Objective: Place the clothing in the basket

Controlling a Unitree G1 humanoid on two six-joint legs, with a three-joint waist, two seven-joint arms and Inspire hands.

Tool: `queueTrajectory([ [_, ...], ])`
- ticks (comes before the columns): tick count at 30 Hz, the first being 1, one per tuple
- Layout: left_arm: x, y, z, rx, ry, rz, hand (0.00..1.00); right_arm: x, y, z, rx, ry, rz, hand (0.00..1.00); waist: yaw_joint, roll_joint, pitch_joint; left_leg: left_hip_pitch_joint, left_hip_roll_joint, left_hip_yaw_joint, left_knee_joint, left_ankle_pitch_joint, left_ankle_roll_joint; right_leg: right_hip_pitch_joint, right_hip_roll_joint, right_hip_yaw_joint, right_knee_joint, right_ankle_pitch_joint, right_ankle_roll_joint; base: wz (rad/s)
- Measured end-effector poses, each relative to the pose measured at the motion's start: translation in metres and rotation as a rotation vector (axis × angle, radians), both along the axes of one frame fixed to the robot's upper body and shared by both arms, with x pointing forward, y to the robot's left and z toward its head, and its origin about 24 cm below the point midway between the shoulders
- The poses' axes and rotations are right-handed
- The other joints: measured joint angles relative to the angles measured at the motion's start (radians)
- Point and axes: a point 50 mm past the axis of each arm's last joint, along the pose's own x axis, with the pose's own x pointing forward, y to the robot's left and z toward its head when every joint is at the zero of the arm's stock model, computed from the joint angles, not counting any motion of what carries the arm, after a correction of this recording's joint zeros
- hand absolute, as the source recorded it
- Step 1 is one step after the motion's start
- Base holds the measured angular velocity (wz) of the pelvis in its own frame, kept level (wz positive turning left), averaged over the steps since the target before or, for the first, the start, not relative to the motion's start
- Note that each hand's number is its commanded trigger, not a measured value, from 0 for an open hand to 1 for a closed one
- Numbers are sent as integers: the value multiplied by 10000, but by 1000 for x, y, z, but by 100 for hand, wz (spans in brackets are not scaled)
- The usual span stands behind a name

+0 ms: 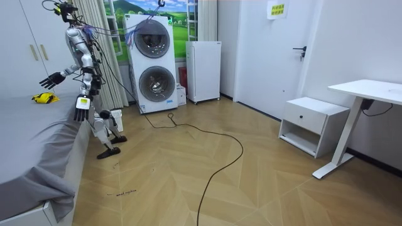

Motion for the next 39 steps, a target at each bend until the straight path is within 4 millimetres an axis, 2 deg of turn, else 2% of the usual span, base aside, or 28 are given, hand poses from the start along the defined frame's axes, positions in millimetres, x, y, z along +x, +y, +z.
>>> queueTrajectory([
  [1,0,1,0,5,7,11,0,2,0,2,-305,-81,-24,0,-70,33,43,-6,-37,-13,-61,13,21,-28,-40,-34,0,0,1,8],
  [3,0,2,0,15,45,46,0,3,0,3,-550,-74,-84,0,-145,22,54,-42,-53,-10,-127,13,22,-156,-58,-59,6,-1,3,3],
  [6,0,4,0,31,226,-43,0,8,3,5,-701,-162,-193,0,-189,-10,105,-274,-60,-97,-125,29,46,-271,-96,-430,13,1,7,10],
  [7,2,5,0,42,306,-100,0,11,3,5,-668,-143,-271,0,-224,-9,118,-386,-71,-201,-121,45,57,-343,-145,-707,13,1,8,17],
  [10,11,3,-1,-2,347,-409,0,21,2,1,-911,131,-404,0,-172,34,147,-700,-129,-320,-98,122,86,-582,-195,-936,19,-11,29,17],
  [13,21,2,-1,-9,297,-646,0,31,4,1,-1261,300,-238,0,71,52,163,-1025,-181,-342,-103,233,119,-883,-240,-1024,35,-23,60,6],
  [15,24,2,-1,-53,314,-787,0,34,4,-4,-1686,673,-102,0,58,52,165,-1202,-228,-505,-91,309,137,-970,-274,-1261,36,-19,68,26],
  [21,26,0,-1,-114,427,-998,0,36,-16,-14,-2557,1697,-517,0,334,100,194,-1797,-332,-957,244,394,169,-1249,-326,-1720,107,-5,96,24],
  [23,28,0,-1,-177,441,-1042,0,39,-26,-17,-2866,2230,-690,0,431,156,255,-1969,-349,-1108,413,398,183,-1296,-337,-1923,219,-19,118,24],
  [24,30,0,-1,-192,439,-1051,0,39,-28,-18,-2942,2339,-752,0,530,160,257,-2020,-348,-1112,427,406,193,-1345,-338,-1942,238,-19,118,11],
  [26,37,-1,-1,-294,358,-1159,0,38,-41,-18,-3378,2661,-1015,0,839,248,307,-2363,-347,-1205,650,413,202,-1573,-337,-2076,341,-20,117,11],
  [28,40,1,0,-237,372,-1297,0,38,-46,-18,-3717,2894,-1209,0,908,303,339,-2622,-364,-1329,813,421,219,-1695,-333,-2195,370,-35,122,21],
  [29,41,4,1,-151,423,-1421,0,38,-48,-17,-3938,2961,-1284,13,971,300,340,-2785,-370,-1353,884,436,232,-1803,-328,-2231,363,-64,142,16],
  [30,42,5,1,-113,430,-1455,0,38,-50,-17,-4071,3026,-1315,59,1008,304,342,-2866,-370,-1362,924,438,235,-1860,-323,-2244,362,-67,146,5],
  [31,43,7,1,-48,419,-1531,0,37,-55,-16,-4462,3120,-1270,100,1128,311,342,-3019,-372,-1390,978,449,250,-1966,-301,-2302,360,-68,147,10],
  [35,50,9,3,31,411,-1840,0,33,-78,-11,-5234,3549,-1814,100,1317,392,322,-3517,-472,-1686,1147,520,280,-2277,-275,-2483,413,-72,155,22],
  [39,53,8,3,-91,534,-1969,0,33,-104,2,-5777,3747,-2626,100,1423,517,353,-3714,-560,-1805,1106,578,309,-2459,-369,-2566,464,-94,193,14],
])
